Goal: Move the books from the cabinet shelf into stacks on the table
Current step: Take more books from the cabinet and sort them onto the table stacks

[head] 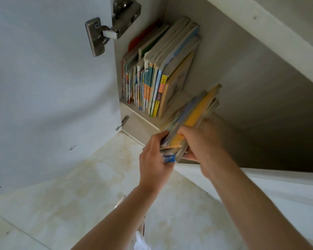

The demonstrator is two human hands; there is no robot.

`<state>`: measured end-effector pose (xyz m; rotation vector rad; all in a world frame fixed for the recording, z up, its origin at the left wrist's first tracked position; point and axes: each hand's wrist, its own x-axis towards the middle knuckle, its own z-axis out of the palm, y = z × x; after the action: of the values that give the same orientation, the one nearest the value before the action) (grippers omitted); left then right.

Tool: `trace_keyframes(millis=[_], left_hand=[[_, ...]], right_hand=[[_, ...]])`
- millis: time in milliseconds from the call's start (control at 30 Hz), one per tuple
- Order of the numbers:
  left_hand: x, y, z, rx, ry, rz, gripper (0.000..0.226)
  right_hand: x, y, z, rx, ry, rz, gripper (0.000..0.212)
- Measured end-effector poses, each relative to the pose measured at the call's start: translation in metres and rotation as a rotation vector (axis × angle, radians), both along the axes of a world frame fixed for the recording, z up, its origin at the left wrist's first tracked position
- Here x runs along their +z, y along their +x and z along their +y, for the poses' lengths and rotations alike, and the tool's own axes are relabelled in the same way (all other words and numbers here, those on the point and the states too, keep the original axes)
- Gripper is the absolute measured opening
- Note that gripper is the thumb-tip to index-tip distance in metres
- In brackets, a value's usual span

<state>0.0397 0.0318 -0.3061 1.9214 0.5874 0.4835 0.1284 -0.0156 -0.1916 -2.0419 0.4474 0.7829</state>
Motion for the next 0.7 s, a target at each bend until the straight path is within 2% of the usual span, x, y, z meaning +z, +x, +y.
trace_keyframes(millis=[100, 167, 267, 333, 500, 600, 700], left_hand=[[-0.007, -0.009, 0.007, 0.016, -0.014, 0.009, 0.060], [-0.006, -0.013, 0.012, 0.049, -0.051, -0.030, 0.052], [-0.007, -0.017, 0.023, 0.079, -0.098, -0.079, 0.049], [-0.009, -0.019, 0.031, 0.068, -0.110, -0.091, 0.053], [-0.028, -0.032, 0.045, 0.020, -0.155, -0.102, 0.048], [-0.040, -0.039, 0.053, 0.013, -0.143, -0.098, 0.051], [-0.041, -0.042, 0.059, -0.023, -0.133, -0.102, 0.053]], right_hand=[[-0.007, -0.019, 0.005, 0.060, 0.053, -0.062, 0.065], [-0.007, -0.022, 0.004, 0.102, 0.139, 0.000, 0.070], [-0.006, -0.010, -0.016, 0.102, 0.283, 0.108, 0.034], [-0.013, 0.005, -0.034, 0.064, 0.332, 0.075, 0.023], [-0.050, 0.044, -0.057, 0.279, 0.142, -0.197, 0.067], [-0.070, 0.068, -0.065, 0.542, 0.066, -0.324, 0.098], [-0.083, 0.078, -0.063, 0.752, 0.055, -0.382, 0.108]])
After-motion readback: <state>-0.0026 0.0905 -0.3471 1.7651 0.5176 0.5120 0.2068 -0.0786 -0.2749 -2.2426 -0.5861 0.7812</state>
